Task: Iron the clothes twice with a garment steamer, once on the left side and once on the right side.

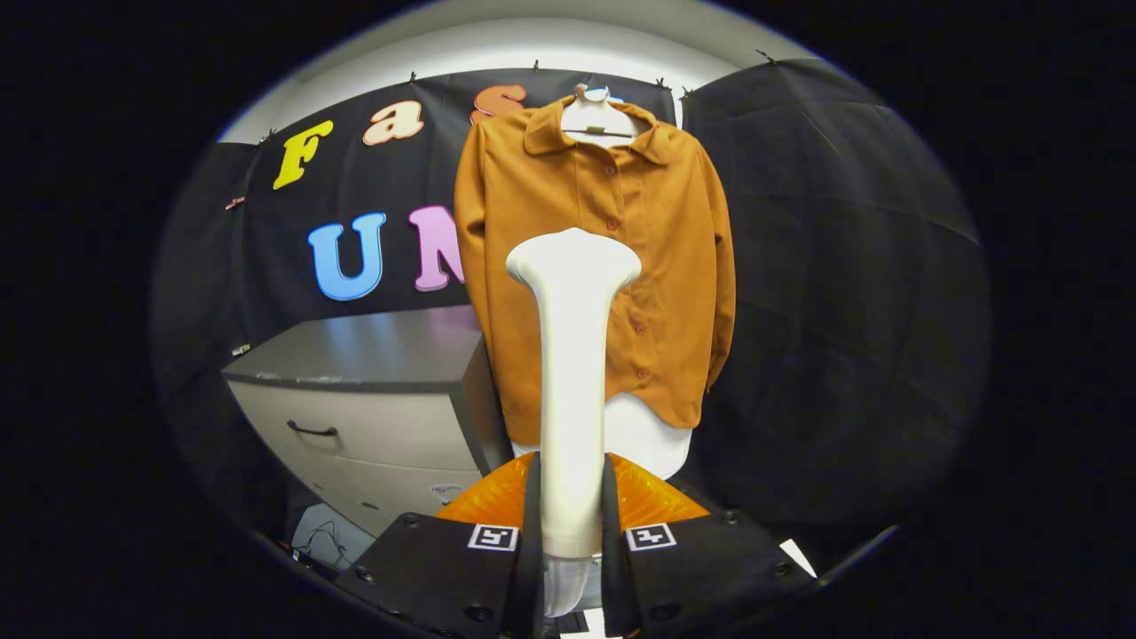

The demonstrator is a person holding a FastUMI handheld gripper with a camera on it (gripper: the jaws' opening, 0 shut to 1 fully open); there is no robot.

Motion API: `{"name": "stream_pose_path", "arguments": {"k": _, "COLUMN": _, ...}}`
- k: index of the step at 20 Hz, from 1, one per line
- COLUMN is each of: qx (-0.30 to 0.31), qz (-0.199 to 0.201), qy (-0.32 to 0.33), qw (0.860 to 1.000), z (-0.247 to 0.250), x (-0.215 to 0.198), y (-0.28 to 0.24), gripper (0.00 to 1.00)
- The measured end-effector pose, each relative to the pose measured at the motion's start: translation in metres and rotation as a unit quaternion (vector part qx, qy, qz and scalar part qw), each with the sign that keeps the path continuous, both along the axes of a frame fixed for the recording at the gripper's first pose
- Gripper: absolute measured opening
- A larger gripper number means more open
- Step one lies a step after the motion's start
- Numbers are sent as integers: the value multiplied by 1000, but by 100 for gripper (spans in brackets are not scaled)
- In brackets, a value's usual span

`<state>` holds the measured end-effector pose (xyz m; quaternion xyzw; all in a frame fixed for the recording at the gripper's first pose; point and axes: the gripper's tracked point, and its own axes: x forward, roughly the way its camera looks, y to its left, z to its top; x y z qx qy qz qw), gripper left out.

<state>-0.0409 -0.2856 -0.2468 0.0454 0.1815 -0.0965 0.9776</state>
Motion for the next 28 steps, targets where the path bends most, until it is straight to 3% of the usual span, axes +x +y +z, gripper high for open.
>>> {"name": "stream_pose_path", "arguments": {"k": 9, "qx": -47, "qz": -20, "qy": -117, "qw": 992, "z": 122, "x": 34, "y": -61, "gripper": 29}}
{"name": "stream_pose_path", "arguments": {"k": 15, "qx": -38, "qz": -32, "qy": -153, "qw": 987, "z": 157, "x": 68, "y": -96, "gripper": 29}}
{"name": "stream_pose_path", "arguments": {"k": 22, "qx": -28, "qz": -47, "qy": -123, "qw": 991, "z": 129, "x": 129, "y": -130, "gripper": 29}}
{"name": "stream_pose_path", "arguments": {"k": 28, "qx": -12, "qz": -47, "qy": -74, "qw": 996, "z": 65, "x": 149, "y": -133, "gripper": 29}}
